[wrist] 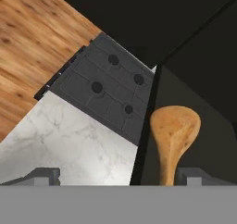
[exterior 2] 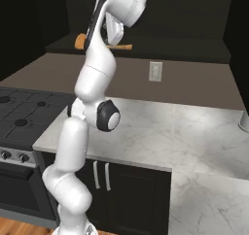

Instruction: Organize the utensils by type. Pick up the wooden spoons from the counter and place them in the open cabinet. Then pick up the metallic utensils from the counter and place them in the open drawer.

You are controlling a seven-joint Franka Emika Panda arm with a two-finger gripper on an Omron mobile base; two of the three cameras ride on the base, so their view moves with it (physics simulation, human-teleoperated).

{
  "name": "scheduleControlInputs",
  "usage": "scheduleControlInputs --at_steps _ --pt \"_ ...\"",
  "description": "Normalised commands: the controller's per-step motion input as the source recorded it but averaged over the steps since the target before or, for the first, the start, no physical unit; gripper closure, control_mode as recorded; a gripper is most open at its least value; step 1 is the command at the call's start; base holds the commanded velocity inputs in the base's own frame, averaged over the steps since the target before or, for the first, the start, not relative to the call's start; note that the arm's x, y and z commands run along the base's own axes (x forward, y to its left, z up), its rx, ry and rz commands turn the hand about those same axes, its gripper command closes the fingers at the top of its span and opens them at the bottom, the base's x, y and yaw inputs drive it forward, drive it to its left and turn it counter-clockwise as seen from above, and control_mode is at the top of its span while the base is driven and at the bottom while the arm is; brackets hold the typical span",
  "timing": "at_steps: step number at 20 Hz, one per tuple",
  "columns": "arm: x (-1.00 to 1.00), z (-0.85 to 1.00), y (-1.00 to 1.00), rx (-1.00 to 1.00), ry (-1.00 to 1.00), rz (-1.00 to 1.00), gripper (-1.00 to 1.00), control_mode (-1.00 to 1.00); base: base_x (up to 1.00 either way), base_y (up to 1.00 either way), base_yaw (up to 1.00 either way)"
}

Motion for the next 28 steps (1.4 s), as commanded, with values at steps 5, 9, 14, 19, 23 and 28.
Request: scheduleControlInputs --at_steps 5,9,14,19,23,28 --pt "-1.00 -0.67 0.24 0.00 -0.45 -0.33 -1.00 -1.00 0.00 0.00 0.00" --pt "-1.00 -0.81 0.27 -0.03 -0.47 -0.33 -1.00 -1.00 0.00 0.00 0.00" --pt "-1.00 -0.98 0.35 -0.02 -0.43 -0.37 -1.00 -1.00 0.00 0.00 0.00" --pt "-1.00 -1.00 0.40 0.00 -0.36 -0.40 -1.00 -1.00 0.00 0.00 0.00" --pt "-1.00 -1.00 0.41 0.00 -0.37 -0.40 -1.00 -1.00 0.00 0.00 0.00" --pt "-0.91 -0.85 0.34 0.00 -0.31 -0.40 -1.00 -1.00 0.00 0.00 0.00"
